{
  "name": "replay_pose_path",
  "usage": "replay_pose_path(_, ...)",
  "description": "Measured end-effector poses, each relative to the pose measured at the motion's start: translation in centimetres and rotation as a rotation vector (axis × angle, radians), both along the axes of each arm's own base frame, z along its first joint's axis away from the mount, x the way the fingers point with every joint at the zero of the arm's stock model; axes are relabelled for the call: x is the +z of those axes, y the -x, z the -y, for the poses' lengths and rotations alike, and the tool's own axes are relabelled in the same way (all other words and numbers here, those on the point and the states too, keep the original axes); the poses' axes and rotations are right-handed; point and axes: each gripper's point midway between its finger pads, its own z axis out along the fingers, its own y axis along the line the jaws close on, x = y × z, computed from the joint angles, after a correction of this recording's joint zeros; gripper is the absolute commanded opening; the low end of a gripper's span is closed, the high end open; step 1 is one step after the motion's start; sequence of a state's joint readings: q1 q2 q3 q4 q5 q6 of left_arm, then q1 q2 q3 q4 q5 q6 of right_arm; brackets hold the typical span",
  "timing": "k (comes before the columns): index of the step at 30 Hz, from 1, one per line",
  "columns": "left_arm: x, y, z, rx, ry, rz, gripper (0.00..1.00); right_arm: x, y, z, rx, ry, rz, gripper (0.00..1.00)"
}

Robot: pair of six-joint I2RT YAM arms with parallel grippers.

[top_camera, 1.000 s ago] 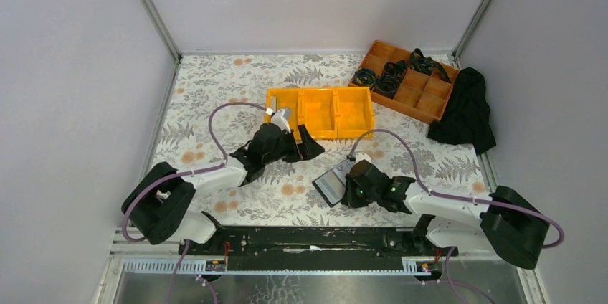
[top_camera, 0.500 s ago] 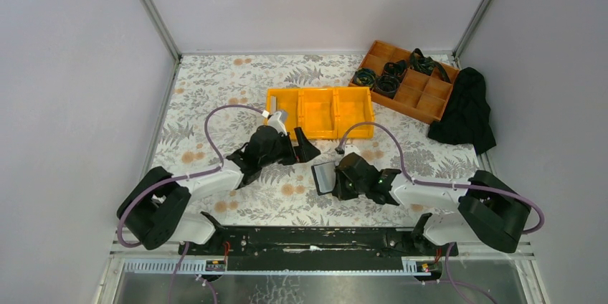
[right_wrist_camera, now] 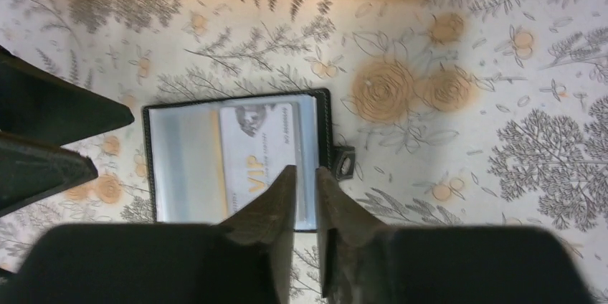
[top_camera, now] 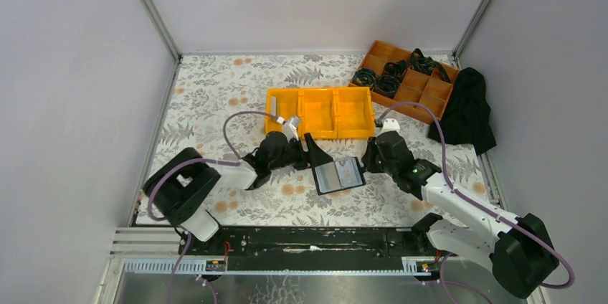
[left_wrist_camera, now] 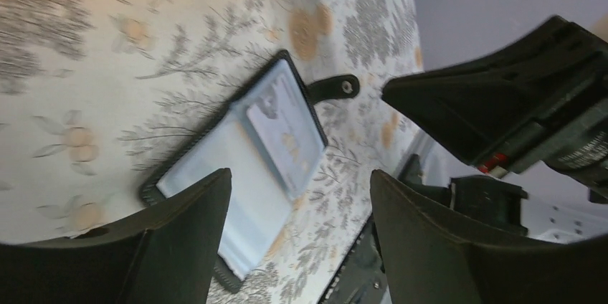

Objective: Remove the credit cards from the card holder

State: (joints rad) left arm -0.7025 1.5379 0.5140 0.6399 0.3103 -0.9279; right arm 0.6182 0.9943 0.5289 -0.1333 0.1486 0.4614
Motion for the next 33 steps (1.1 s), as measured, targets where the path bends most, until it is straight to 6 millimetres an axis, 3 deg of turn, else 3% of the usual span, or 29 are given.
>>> replay_pose_path(5, -1.4, 1.3, 2.5, -0.064, 0.094, -0.078, 0.78, -1.7, 0.9, 1.4, -0.001, 0.065, -0.041, 0.52)
replay_pose_path(8, -2.7, 1.9, 3.2, -0.077, 0.11, -0.126, 0.78, -2.4, 1.2, 1.8, 0.001, 0.075, -0.056, 0.54)
replay_pose_path(18, -3.3, 2.6, 4.3, -0.099, 0.169, -0.169, 0.76, -5.0, 2.4, 2.2, -0.002, 0.092, -0.125, 0.44)
replay_pose_path(33, -3.4, 2.2, 4.8, -0.102, 0.197, -0.174, 0.75, -7.1, 2.0, 1.6, 0.003, 0.087, -0.163, 0.29)
